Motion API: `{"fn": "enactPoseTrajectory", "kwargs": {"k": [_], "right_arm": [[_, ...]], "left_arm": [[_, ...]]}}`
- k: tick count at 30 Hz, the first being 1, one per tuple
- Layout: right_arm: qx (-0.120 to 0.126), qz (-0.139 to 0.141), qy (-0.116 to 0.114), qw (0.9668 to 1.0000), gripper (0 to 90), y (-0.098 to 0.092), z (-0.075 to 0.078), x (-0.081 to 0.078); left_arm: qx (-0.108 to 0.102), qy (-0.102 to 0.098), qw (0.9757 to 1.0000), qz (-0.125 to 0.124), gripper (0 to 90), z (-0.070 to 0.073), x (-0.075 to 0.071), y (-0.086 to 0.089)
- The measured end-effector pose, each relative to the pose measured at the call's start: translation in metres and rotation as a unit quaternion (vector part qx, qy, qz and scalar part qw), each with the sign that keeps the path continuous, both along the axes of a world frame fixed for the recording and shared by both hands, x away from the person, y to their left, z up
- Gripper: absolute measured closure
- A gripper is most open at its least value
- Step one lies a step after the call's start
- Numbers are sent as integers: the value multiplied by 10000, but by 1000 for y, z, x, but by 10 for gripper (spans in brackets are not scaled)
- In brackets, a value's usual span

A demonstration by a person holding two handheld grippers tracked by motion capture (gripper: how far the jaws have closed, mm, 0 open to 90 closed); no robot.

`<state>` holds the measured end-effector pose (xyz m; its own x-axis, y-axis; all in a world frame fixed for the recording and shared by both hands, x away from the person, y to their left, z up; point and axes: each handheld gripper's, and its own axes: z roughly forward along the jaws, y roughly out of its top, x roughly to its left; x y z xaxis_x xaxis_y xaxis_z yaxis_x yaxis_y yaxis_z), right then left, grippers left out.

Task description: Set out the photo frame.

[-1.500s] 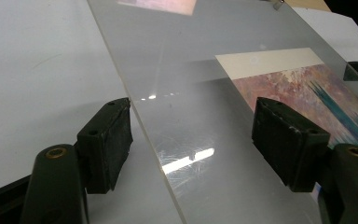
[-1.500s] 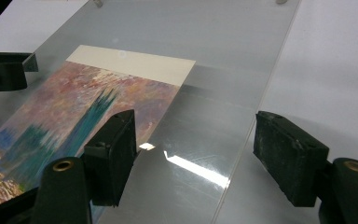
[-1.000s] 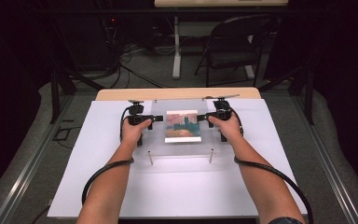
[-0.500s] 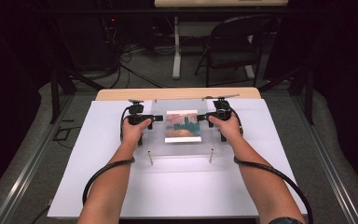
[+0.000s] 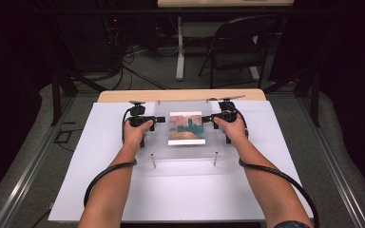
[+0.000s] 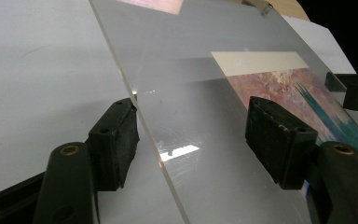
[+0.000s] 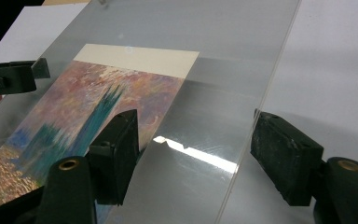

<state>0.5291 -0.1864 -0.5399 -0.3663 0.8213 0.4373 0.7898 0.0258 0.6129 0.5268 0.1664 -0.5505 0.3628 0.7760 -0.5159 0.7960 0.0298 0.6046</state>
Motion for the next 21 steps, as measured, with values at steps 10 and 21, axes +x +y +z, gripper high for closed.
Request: {"fn": "enactPoseTrajectory", "kwargs": {"k": [10, 21], "right_arm": [[101, 56, -86, 9999, 372, -5, 6, -2], [52, 118, -291, 9995, 418, -7, 23, -10]], "left_arm": [[-83, -77, 9999, -37, 393, 7, -2, 3], [-65, -306, 9995, -101, 433, 25, -10, 7]]}}
